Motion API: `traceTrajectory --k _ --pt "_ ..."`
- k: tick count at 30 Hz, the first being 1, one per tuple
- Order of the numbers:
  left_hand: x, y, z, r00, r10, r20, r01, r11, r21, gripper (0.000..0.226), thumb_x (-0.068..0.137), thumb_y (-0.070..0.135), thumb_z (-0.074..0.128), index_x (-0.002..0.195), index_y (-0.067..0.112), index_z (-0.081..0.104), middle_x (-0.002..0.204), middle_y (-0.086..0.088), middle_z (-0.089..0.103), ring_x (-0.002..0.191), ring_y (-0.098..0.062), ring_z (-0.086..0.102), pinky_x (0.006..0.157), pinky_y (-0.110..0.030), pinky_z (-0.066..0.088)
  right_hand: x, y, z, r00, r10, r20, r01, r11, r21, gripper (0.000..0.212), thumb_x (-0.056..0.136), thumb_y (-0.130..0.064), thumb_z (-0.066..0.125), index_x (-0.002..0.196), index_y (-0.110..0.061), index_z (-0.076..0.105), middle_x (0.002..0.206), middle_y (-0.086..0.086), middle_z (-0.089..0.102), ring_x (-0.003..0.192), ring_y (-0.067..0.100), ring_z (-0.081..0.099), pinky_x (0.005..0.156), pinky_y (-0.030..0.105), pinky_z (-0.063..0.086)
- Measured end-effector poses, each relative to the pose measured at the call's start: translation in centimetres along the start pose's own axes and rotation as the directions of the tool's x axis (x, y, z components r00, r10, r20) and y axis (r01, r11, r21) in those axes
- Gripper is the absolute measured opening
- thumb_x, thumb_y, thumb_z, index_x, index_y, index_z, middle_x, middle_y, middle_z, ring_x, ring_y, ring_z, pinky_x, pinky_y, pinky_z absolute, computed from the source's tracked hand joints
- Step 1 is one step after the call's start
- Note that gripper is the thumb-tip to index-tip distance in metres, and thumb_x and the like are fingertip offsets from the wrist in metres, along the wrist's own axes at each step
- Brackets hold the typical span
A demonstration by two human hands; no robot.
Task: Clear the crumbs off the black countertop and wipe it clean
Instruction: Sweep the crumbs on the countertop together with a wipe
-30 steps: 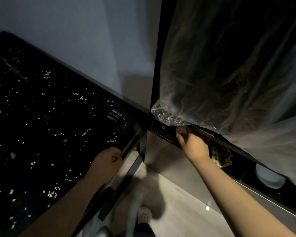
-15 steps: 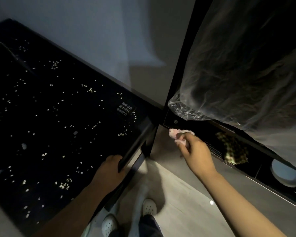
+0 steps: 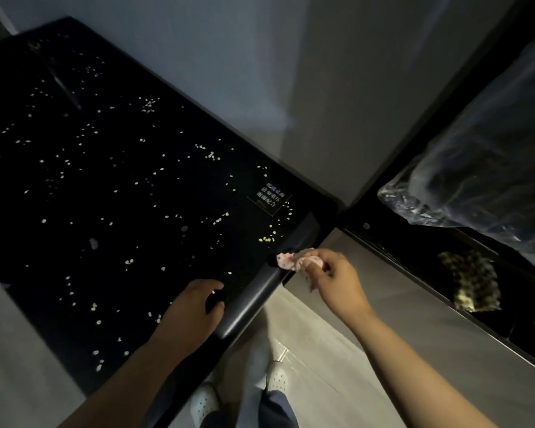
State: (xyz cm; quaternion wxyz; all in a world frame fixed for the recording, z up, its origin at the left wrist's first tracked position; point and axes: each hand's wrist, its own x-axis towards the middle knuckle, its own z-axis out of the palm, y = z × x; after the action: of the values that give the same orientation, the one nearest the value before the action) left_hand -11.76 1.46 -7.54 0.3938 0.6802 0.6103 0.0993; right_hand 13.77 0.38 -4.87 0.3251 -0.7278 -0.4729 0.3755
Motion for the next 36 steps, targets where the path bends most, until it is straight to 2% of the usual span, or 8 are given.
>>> traceTrajectory --k 3,7,11,15,22,28,33,36 --pt "0.3 -1.4 -1.6 0.999 0.028 -0.032 -0.027 0.999 0.018 0.035 0.089 0.021 0.061 0.124 0.022 0.055 0.12 0.005 0.051 0.098 -0.001 0.05 0.084 -0.012 0.037 1.3 -0.8 1.2 0.998 0.02 -0.066 -0.025 0.997 -0.07 0.014 0.092 -0.014 0.059 0.096 -0.019 0.071 0.096 0.0 0.059 0.088 0.028 0.061 0.086 0.042 0.052" --pt "1.7 -2.3 -2.9 0.999 0.05 -0.002 -0.049 0.997 0.055 0.037 0.089 0.024 0.06 0.126 0.023 0.053 0.125 0.004 0.051 0.103 -0.003 0.051 0.087 -0.014 0.04 2.9 -1.7 2.0 0.99 0.041 -0.134 -0.043 0.999 -0.005 0.025 0.089 -0.006 0.06 0.082 -0.03 0.065 0.08 0.0 0.068 0.063 0.012 0.06 0.062 0.025 0.048" --pt "3.9 -1.9 -3.5 0.998 0.055 0.02 -0.056 0.996 0.073 0.039 0.09 0.025 0.06 0.128 0.023 0.052 0.128 0.002 0.051 0.107 -0.007 0.053 0.087 -0.017 0.041 5.9 -2.1 1.6 0.972 0.018 -0.233 -0.033 0.997 -0.063 0.014 0.087 -0.007 0.062 0.095 -0.014 0.07 0.097 0.006 0.065 0.072 0.014 0.06 0.071 0.023 0.049" --pt "6.4 -1.3 -3.2 0.997 0.08 0.009 -0.081 0.987 0.139 0.039 0.09 0.026 0.059 0.127 0.02 0.052 0.127 0.001 0.053 0.112 -0.01 0.053 0.092 -0.018 0.042 10.1 -1.4 1.8 0.955 -0.064 -0.29 0.031 0.992 -0.118 0.013 0.084 -0.006 0.065 0.098 -0.007 0.066 0.109 0.007 0.055 0.082 0.005 0.055 0.071 -0.003 0.035" --pt "8.7 -0.9 -2.1 0.993 0.117 -0.028 -0.111 0.978 0.176 0.034 0.09 0.023 0.058 0.124 0.019 0.055 0.126 0.003 0.052 0.113 -0.011 0.05 0.091 -0.015 0.034 13.6 1.4 3.8 0.979 -0.068 -0.194 -0.002 0.94 -0.341 0.057 0.086 -0.015 0.066 0.139 -0.015 0.045 0.14 0.01 0.042 0.124 0.028 0.045 0.104 0.032 0.039" --pt "9.3 -1.7 -1.3 0.989 0.149 -0.018 -0.139 0.953 0.271 0.051 0.09 0.028 0.059 0.138 0.018 0.046 0.145 0.001 0.039 0.132 -0.018 0.036 0.11 -0.028 0.031 14.8 2.2 4.0 0.987 -0.066 -0.146 0.016 0.947 -0.32 0.027 0.09 -0.004 0.059 0.116 -0.004 0.065 0.117 0.011 0.057 0.103 0.024 0.06 0.087 0.012 0.038" --pt "9.3 -2.8 -0.5 0.991 0.132 0.017 -0.127 0.908 0.4 0.055 0.09 0.039 0.056 0.139 0.016 0.045 0.145 -0.002 0.041 0.134 -0.021 0.036 0.111 -0.038 0.031 15.6 1.8 2.7 0.924 -0.167 -0.344 0.108 0.977 -0.184 0.021 0.089 -0.004 0.059 0.108 -0.005 0.069 0.105 0.006 0.065 0.087 0.004 0.057 0.076 -0.005 0.032" --pt "9.3 -2.8 -0.3 0.988 0.153 -0.006 -0.135 0.889 0.438 0.057 0.089 0.048 0.043 0.13 0.011 0.055 0.138 -0.006 0.05 0.128 -0.026 0.045 0.105 -0.044 0.04 18.0 2.1 2.2 0.937 -0.115 -0.329 0.057 0.982 -0.181 0.028 0.092 -0.004 0.052 0.116 -0.007 0.065 0.116 0.008 0.063 0.101 0.01 0.059 0.096 0.015 0.043"
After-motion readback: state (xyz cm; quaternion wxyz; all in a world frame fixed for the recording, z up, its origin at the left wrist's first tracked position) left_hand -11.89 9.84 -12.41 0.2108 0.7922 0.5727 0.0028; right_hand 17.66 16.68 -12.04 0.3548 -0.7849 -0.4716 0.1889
